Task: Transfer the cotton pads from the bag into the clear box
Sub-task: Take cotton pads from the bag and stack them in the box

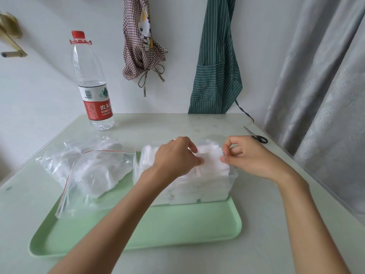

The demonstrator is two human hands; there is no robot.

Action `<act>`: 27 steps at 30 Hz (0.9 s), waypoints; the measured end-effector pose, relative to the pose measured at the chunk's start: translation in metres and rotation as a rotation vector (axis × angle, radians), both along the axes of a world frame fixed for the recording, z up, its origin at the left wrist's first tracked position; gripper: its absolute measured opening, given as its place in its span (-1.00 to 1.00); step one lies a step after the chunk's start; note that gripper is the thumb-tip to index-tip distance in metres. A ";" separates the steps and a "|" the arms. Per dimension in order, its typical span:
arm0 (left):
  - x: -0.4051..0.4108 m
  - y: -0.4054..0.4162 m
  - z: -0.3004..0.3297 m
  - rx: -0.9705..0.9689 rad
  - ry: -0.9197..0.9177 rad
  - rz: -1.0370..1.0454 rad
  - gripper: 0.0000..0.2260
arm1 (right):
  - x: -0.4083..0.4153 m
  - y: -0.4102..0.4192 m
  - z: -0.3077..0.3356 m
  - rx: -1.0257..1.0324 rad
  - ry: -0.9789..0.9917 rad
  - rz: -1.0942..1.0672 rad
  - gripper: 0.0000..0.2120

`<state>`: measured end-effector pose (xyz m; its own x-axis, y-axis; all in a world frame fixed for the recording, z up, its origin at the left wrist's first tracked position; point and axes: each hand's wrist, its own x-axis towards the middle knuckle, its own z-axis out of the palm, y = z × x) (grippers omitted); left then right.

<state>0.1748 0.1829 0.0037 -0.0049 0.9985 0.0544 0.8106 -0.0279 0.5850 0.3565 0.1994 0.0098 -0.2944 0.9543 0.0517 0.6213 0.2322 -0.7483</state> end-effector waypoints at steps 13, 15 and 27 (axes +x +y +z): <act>0.008 0.004 -0.004 0.060 0.222 -0.184 -0.92 | -0.005 -0.011 0.015 0.104 -0.354 -0.012 -0.84; 0.008 0.006 -0.003 0.123 0.286 -0.218 -0.87 | -0.005 -0.009 0.014 0.156 -0.358 -0.024 -0.87; 0.016 0.021 0.012 -0.001 0.471 -0.382 -0.66 | -0.011 0.000 0.001 -0.183 -0.343 -0.090 -0.90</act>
<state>0.1910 0.2038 0.0155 0.3785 0.9249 -0.0372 0.9150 -0.3678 0.1656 0.3456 0.1992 0.0104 -0.1794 0.9615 -0.2082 0.8543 0.0474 -0.5176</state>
